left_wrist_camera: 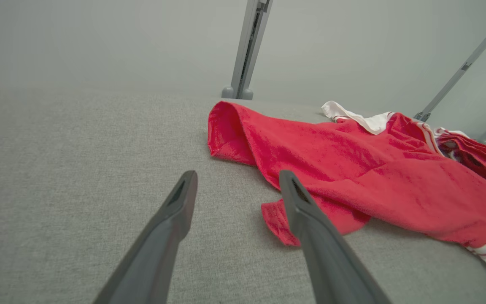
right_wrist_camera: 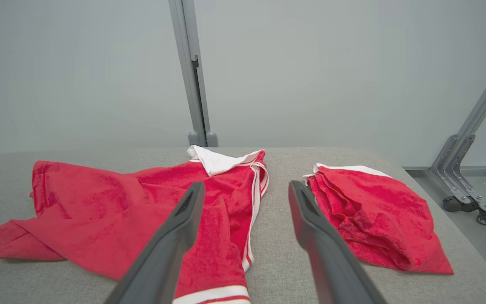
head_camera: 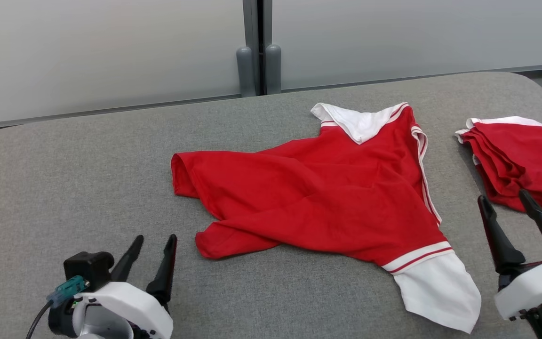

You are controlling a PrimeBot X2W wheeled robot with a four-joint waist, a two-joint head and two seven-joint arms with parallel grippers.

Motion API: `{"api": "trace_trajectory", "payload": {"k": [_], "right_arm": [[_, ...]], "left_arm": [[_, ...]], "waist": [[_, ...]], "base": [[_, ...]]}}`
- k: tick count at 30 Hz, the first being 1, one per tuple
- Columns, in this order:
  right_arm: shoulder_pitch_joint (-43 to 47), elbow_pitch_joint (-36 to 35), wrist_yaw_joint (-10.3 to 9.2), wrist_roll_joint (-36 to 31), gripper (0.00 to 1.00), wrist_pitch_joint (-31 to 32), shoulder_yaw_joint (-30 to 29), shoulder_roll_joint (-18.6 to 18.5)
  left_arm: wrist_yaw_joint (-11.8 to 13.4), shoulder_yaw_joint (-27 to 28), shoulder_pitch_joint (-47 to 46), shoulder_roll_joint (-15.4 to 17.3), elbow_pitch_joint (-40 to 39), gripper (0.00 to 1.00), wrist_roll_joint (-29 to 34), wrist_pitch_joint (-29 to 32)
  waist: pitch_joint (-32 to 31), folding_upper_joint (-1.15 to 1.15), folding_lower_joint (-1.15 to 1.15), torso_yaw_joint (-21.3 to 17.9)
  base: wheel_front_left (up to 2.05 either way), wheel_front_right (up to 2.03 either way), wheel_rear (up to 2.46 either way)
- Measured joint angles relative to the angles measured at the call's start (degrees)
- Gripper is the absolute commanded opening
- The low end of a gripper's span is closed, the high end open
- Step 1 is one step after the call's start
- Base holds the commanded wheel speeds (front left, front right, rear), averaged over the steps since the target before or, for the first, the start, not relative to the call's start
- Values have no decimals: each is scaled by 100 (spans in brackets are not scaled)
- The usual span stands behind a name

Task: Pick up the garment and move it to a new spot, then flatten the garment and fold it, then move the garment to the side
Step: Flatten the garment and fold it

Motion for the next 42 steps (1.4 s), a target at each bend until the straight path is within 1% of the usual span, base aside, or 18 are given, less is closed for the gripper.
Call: {"api": "trace_trajectory", "payload": {"k": [4, 5, 9, 13, 16, 20, 21, 22, 23, 24, 28, 31, 33, 36, 38, 42], "right_arm": [[-266, 586, 0, -52, 100, -589, 130, 234], [-266, 586, 0, -52, 100, -589, 130, 234], [-488, 1000, 0, -131, 100, -925, 229, 328], [-665, 1260, 0, -210, 100, -1056, 316, 319], [-770, 1382, 0, -234, 100, -1113, 354, 313], [-869, 1529, 0, -238, 100, -1180, 417, 312], [-889, 1555, 0, -247, 100, -1187, 434, 315], [-899, 1578, 0, -254, 100, -1217, 448, 321], [-914, 1611, 0, -263, 100, -1227, 460, 327], [-924, 1641, 0, -268, 100, -1232, 467, 332], [-922, 1759, 0, -278, 100, -1296, 444, 338], [-877, 1837, 0, -289, 100, -1328, 398, 320], [-843, 1847, 0, -303, 100, -1330, 389, 314], [-806, 1846, 0, -325, 100, -1329, 408, 236], [-803, 1840, 0, -325, 100, -1328, 437, 218], [-787, 1816, 1, -330, 100, -1314, 432, 157]], "left_arm": [[-361, -204, -118, -85, 190, 100, -441, 680], [-361, -204, -118, -85, 190, 100, -441, 680], [-608, -280, -321, -211, 414, 100, -938, 1126], [-723, -258, -443, -270, 818, 100, -1455, 1575], [-795, -214, -630, -341, 991, 100, -1740, 1641], [-850, -252, -885, -345, 1221, 100, -1924, 1664], [-851, -289, -957, -334, 1265, 98, -1913, 1630], [-855, -313, -1028, -318, 1295, 76, -1878, 1572], [-858, -333, -1089, -294, 1313, 44, -1866, 1535], [-858, -361, -1127, -276, 1313, 0, -1860, 1501], [-870, -559, -1132, -151, 1136, 0, -1762, 1402], [-878, -922, -1039, 81, 600, 0, -1518, 1163], [-896, -1189, -1025, 349, 216, 0, -1230, 917], [-896, -1501, -896, 923, -37, 0, -366, 542], [-896, -1593, -792, 1105, -176, 0, -46, 224], [-837, -1724, -534, 1230, -319, 0, 434, -396]], "waist": [[92, 0, 0, 8], [92, 0, 0, 8], [208, 0, 0, -7], [311, 0, 0, -69], [388, 0, 0, -121], [478, 0, 0, -181], [493, 0, 0, -193], [504, 0, 0, -204], [512, 0, 0, -212], [511, 0, 0, -212], [441, 0, 0, -172], [358, 0, 0, -82], [308, 0, 0, 12], [240, 0, 0, 183], [194, 0, 0, 305], [104, 0, 0, 536]], "base": [[0, 0, 0], [0, 0, 0], [0, 0, 0], [0, 0, 0], [0, 0, 0], [0, 0, 0], [0, 0, 0], [0, 0, 0], [0, 0, 0], [0, 0, 0], [0, 0, 0], [0, 0, 0], [0, 0, 0], [0, 0, 0], [0, 0, 0], [0, 0, 0]]}}
